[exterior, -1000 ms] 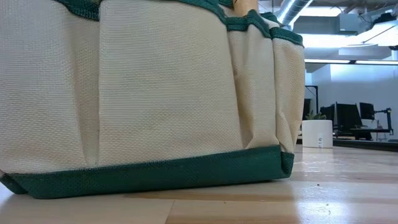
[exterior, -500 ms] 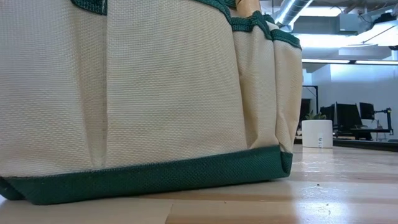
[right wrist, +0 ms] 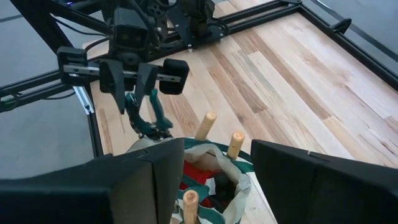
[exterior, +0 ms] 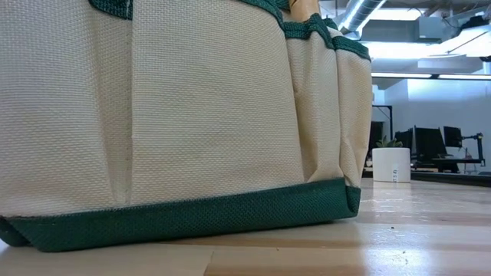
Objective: Pick & Place Garden tools in Gardening bag
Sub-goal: Put the green shear scissors into the gardening bag pocket
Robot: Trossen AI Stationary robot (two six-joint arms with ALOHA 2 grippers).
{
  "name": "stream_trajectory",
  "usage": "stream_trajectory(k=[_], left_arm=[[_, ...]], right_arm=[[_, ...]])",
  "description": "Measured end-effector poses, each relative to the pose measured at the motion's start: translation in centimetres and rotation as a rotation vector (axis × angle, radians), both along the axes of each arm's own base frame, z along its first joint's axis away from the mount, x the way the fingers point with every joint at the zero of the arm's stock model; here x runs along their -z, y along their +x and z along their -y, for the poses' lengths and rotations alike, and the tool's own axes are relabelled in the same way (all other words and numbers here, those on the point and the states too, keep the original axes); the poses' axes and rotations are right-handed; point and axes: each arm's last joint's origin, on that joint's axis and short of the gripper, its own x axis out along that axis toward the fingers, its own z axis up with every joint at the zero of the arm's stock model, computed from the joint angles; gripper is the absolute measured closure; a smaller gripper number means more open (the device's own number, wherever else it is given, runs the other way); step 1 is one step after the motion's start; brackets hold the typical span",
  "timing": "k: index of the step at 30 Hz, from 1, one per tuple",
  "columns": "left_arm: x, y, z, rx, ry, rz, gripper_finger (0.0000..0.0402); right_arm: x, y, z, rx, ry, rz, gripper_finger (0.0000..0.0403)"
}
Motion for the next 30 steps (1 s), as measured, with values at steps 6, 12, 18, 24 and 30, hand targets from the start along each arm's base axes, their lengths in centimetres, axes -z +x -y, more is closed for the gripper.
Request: stream_trajectory(k=[6, 12, 18, 24, 30], left_arm=[[0.2, 0.3, -0.2, -0.005, 0.004, -0.003, 0.0366], [-0.4, 0.8, 0.6, 0.027, -0.024, 0.02, 0.0367], [1.0, 1.6, 1.5, 0.014, -0.018, -0.008, 0.0368], [2.8, 2.3, 2.3, 0.013, -0.043, -0.045, 0.0367], [1.9, 3.1, 3.4, 0.004, -0.041, -0.015, 0.0367]], right_arm=[[0.0, 0.0, 0.0, 0.0, 0.0, 0.0, 0.0223], [0.0, 0.0, 0.0, -0.005, -0.006, -0.002, 0.0223], [0.0, 0.1, 0.2, -0.005, -0.012, -0.004, 0.0223], [0.0, 0.1, 0.2, -0.004, -0.013, -0.004, 0.0223], [0.0, 0.1, 0.2, -0.01, -0.021, -0.007, 0.0223]])
